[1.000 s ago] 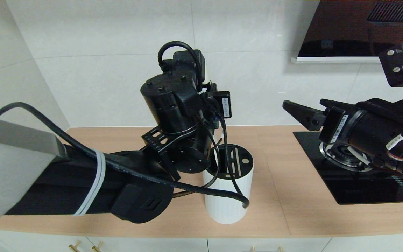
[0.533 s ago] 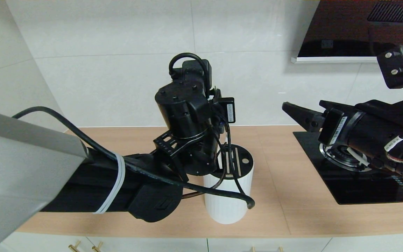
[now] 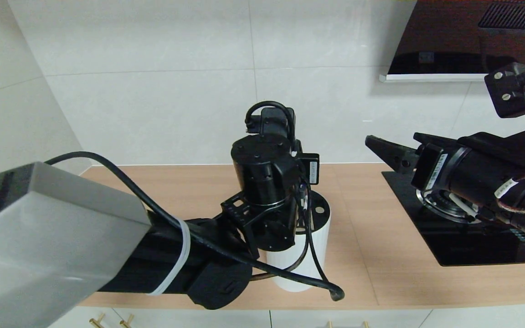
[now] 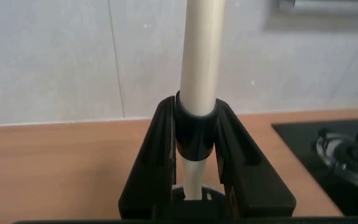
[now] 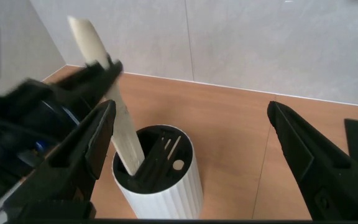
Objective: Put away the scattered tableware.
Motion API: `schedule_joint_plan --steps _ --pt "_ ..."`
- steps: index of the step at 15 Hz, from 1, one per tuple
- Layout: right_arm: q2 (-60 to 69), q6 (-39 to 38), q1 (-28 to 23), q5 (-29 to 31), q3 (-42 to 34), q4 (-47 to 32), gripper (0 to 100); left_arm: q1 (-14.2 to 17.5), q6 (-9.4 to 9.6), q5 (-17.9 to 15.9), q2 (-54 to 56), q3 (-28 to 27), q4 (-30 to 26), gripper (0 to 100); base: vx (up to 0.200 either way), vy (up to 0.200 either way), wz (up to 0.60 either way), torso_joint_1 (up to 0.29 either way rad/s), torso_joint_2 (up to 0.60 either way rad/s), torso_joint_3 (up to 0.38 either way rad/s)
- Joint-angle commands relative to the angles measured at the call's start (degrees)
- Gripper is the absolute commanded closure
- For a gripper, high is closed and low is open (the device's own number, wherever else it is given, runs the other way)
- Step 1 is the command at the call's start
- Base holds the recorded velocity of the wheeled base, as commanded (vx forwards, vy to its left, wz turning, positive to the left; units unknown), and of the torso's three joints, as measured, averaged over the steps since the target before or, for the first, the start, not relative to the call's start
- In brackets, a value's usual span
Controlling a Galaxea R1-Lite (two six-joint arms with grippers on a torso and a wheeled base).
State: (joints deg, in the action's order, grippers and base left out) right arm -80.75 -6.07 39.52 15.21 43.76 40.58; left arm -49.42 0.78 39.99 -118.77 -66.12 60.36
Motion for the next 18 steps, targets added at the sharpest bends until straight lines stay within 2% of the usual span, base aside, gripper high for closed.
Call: schedule_joint_plan --steps 1,2,5,15,16,18 --pt "-0.11 0.01 0.03 -0.01 0.01 0.02 0 -0.06 -0.69 0.01 -2.25 0.91 0.03 100 0.000 0.000 0.00 0.000 0.00 0.000" --pt "-0.11 0.01 0.03 -0.01 0.01 0.02 0 -0.33 -1.83 0.01 -3.13 1.52 0.03 100 0.000 0.000 0.00 0.000 0.00 0.000" --pt "-0.37 0.01 0.03 -0.01 0.01 0.02 0 -0.33 -3.15 0.01 -3.40 3.90 0.03 100 0.000 0.000 0.00 0.000 0.00 0.000" --pt "-0.55 0.01 0.03 -0.01 0.01 0.02 0 -0.33 -4.30 0.09 -5.24 4.51 0.03 100 0.000 0.000 0.00 0.000 0.00 0.000" --pt "-0.55 0.01 0.03 -0.01 0.01 0.02 0 -0.33 -4.30 0.09 -5.24 4.51 0.11 0 0.000 0.000 0.00 0.000 0.00 0.000" --pt "-0.55 0.01 0.03 -0.01 -0.08 0.02 0 -0.33 -4.56 0.09 -5.15 4.51 0.20 0 0.000 0.000 0.00 0.000 0.00 0.000"
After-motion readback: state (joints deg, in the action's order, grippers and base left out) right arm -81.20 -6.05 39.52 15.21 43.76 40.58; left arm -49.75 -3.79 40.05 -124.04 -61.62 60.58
